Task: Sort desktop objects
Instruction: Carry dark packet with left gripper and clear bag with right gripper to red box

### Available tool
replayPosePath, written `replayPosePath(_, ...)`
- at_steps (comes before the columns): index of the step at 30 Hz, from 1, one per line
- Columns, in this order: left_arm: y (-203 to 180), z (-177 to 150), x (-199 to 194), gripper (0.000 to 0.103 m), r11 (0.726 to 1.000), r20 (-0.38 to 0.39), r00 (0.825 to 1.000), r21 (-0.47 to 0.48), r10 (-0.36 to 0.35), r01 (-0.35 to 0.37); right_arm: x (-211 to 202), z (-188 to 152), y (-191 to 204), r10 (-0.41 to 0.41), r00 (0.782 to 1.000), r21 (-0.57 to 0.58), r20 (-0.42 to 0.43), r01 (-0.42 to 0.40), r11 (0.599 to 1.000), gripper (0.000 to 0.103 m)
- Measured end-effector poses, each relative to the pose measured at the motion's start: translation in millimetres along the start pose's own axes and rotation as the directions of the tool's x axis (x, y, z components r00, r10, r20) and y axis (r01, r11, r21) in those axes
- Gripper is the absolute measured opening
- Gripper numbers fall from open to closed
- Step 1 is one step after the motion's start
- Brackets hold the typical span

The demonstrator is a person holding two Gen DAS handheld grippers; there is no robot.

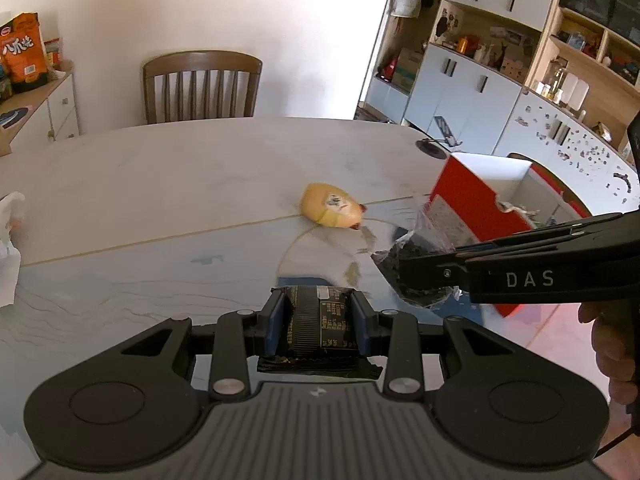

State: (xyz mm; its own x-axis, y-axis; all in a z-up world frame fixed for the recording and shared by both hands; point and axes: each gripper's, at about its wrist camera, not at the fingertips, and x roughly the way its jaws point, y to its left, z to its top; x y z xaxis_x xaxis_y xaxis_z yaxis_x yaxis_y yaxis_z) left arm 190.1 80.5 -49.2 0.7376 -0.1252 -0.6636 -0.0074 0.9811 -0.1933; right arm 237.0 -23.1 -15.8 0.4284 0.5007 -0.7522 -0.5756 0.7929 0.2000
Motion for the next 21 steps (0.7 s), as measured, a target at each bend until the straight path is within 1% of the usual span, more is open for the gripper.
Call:
replayPosePath(12,-37.3,9.1,-19.9,0.034,1.000,0.006,1.000,0.003,-0.021,0.021,-43.2,-4.3,-22.3,0.017,0.999,0.025,0.052,-0.018,1.000,0.024)
replayPosePath(21,-72.2,20.0,-23.6,0.034,0.999,0.017,0.999,0.023,-0.037,0.037,-72.3,-7.9,-52.0,0.025,0.996,0.046,0.087,-0.029,0.999,0.024)
